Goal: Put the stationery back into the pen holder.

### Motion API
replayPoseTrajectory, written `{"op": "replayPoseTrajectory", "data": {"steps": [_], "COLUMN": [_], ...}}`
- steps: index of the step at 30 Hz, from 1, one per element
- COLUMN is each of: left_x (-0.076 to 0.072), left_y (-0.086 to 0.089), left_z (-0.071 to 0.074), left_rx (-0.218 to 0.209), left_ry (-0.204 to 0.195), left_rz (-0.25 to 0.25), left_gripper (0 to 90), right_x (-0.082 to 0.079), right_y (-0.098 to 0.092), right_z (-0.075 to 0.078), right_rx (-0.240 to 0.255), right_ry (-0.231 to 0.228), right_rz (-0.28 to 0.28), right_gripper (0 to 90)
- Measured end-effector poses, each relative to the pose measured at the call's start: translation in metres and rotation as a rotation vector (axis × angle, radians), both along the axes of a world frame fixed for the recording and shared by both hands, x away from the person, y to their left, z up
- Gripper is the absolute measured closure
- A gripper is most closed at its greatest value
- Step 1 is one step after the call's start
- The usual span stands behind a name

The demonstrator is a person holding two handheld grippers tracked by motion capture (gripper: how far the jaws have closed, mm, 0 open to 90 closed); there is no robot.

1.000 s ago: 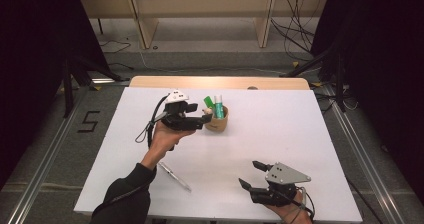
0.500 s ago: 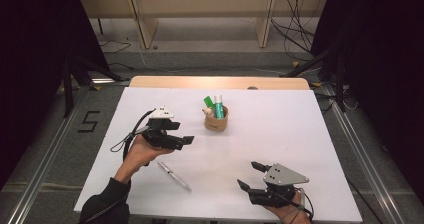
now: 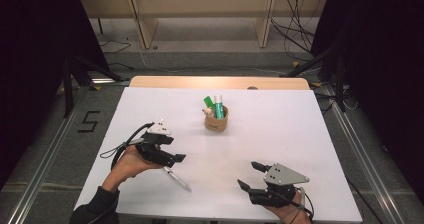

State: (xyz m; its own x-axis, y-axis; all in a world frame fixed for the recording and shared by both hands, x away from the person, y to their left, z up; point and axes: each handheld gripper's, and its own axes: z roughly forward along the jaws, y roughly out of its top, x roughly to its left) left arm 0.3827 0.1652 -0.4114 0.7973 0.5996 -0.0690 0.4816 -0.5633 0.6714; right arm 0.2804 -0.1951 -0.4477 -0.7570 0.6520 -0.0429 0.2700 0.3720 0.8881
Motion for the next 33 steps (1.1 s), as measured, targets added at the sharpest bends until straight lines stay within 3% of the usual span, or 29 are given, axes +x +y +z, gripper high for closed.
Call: {"op": "replayPoseTrajectory", "data": {"steps": [8,17,21,26,33], "left_x": [-0.007,-0.011,-0.009,-0.007,-0.007], "left_y": [0.009,0.012,0.013,0.015,0.019], "left_z": [-0.005,-0.005,-0.008,-0.014,-0.015], "left_rx": [0.052,0.161,0.209,0.241,0.244], "left_ry": [0.012,0.048,0.066,0.089,0.098], "left_rz": [-0.018,-0.082,-0.086,-0.091,-0.085], "left_gripper": [22.1,21.7,18.1,18.1,18.0], "right_x": [0.0,0.0,0.0,0.0,0.0], "right_y": [0.0,0.001,0.001,0.001,0.004], "right_z": [0.0,0.0,0.0,-0.001,-0.001], "right_rx": [0.003,0.001,0.001,0.002,-0.009], "right_ry": [0.004,0.007,0.008,0.009,0.019], "right_rz": [0.001,0.004,0.005,0.006,0.014], "right_gripper": [31.4,31.3,31.3,31.4,31.3]}}
